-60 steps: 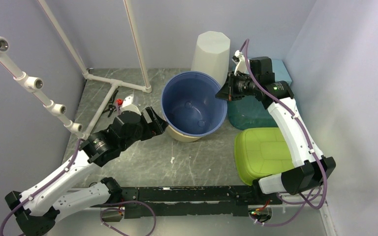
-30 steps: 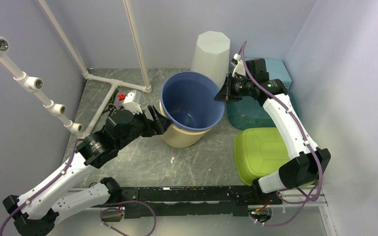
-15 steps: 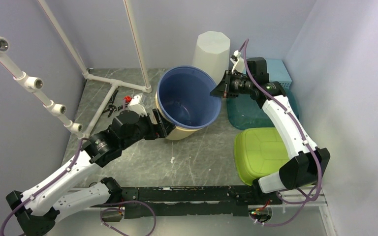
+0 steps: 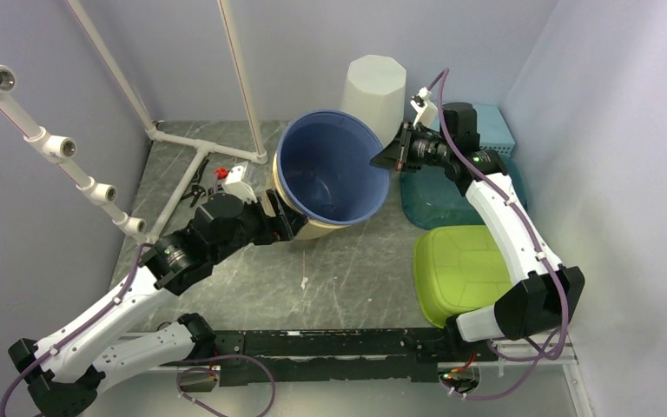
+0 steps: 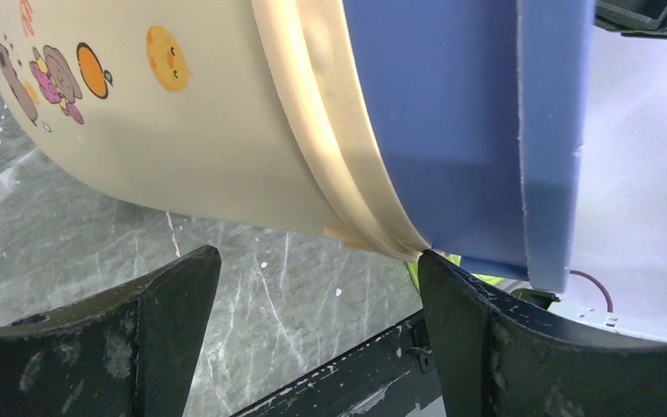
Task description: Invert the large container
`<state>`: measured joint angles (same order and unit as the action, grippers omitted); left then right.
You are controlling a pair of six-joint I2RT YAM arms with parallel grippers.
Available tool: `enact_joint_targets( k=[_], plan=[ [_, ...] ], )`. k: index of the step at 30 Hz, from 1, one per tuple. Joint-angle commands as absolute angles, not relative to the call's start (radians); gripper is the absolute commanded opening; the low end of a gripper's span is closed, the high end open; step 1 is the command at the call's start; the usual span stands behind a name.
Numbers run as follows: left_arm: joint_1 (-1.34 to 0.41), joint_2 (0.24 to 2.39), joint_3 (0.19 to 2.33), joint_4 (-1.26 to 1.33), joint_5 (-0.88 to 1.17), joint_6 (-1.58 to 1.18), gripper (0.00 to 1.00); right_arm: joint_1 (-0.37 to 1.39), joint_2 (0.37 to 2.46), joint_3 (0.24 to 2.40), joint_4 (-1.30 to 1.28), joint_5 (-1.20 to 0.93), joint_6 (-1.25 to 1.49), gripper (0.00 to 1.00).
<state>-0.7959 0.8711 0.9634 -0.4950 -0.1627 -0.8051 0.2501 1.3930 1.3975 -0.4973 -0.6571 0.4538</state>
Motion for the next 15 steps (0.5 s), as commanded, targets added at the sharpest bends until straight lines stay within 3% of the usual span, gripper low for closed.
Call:
enact_joint_targets(
  k=[1,7,15],
  plan=[
    [-0.788,0.894,0.965,-0.489,-0.266,-0.795,0.89,0.287,1.308,1.483,-0.527,-0.979,0.567,0.0],
    [-0.788,0.905,0.969,-0.502,-0.272,-0.803,0.88,0.287,1.321,1.541,-0.688,-0.978,0.433,0.0],
    [-0.788,0.95,1.005,-0.591,-0.331,-0.808,0.88,0.287,1.304,1.548,-0.682,-1.093,0.409,0.0]
  ],
)
